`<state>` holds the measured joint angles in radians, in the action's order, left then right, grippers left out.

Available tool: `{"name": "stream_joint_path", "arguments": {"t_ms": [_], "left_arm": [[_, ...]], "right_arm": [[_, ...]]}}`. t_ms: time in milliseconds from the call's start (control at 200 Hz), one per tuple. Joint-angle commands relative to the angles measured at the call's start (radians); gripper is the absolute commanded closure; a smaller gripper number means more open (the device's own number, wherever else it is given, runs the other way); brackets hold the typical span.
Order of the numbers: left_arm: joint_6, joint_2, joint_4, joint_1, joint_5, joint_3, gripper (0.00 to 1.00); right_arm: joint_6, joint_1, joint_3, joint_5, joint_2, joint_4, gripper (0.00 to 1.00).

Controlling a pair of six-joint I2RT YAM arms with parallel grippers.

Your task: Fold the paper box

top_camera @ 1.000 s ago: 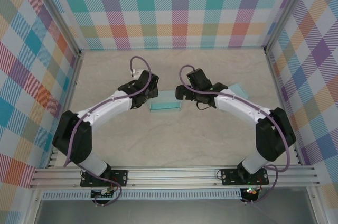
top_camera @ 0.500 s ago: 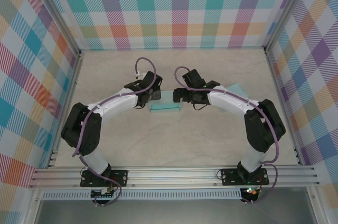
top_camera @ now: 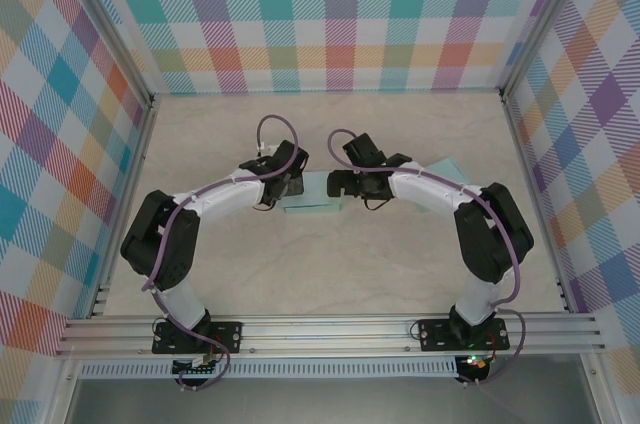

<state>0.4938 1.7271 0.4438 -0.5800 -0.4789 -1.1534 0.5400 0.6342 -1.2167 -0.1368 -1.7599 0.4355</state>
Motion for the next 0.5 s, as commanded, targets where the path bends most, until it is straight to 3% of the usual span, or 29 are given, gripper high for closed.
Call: {"name": "stream_joint_path", "arguments": {"t_ms": [0, 495], "left_arm": [[0.022, 0.008, 0.016, 0.008, 0.002, 0.024, 0.0], [0.044, 0.04, 0.009, 0.008, 0.003, 0.068, 0.0]], "right_arm": [[0.017, -0.006, -0.001, 0.005, -0.032, 0.01, 0.0], [0.031, -0.007, 0.05, 0.006, -0.067, -0.012, 0.0]]}}
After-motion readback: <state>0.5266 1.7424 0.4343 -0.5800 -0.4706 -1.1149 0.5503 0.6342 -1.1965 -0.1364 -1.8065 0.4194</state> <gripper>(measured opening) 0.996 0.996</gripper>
